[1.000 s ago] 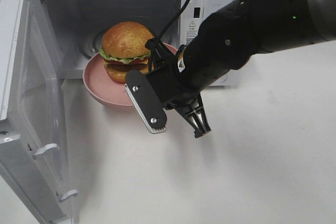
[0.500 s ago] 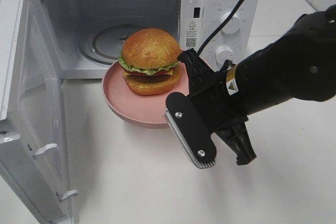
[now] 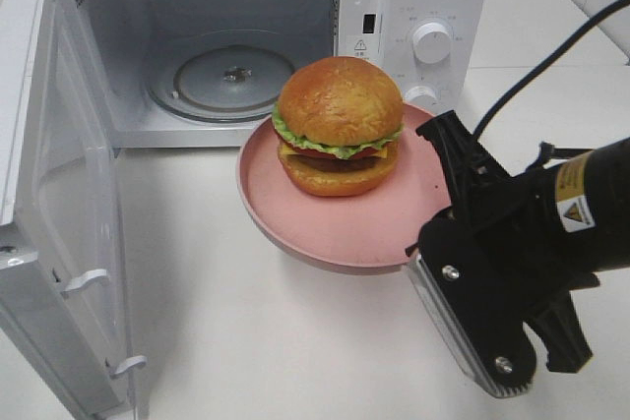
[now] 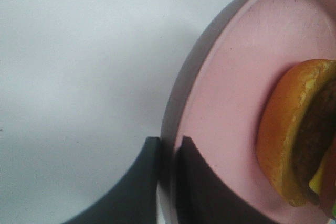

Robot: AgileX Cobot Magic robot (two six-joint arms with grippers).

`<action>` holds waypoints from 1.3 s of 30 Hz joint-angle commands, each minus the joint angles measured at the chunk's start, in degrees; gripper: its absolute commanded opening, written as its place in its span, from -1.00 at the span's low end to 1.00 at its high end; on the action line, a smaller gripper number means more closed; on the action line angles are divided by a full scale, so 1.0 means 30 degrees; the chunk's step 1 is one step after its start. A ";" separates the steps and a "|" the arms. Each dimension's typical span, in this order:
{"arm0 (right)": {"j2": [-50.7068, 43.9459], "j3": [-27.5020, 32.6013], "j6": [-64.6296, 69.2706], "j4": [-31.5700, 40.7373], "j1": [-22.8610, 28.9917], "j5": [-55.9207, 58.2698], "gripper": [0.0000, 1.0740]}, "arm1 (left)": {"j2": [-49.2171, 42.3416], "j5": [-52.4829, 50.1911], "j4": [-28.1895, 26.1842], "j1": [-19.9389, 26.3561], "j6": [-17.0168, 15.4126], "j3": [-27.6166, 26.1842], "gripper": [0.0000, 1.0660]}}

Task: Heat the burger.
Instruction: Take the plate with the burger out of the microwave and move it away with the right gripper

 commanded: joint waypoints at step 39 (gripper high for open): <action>-0.9244 0.2101 2.0283 -1.1173 0.0038 1.2166 -1.00 | -0.0153 -0.0191 -0.0076 0.0095 -0.0057 -0.0019 0.88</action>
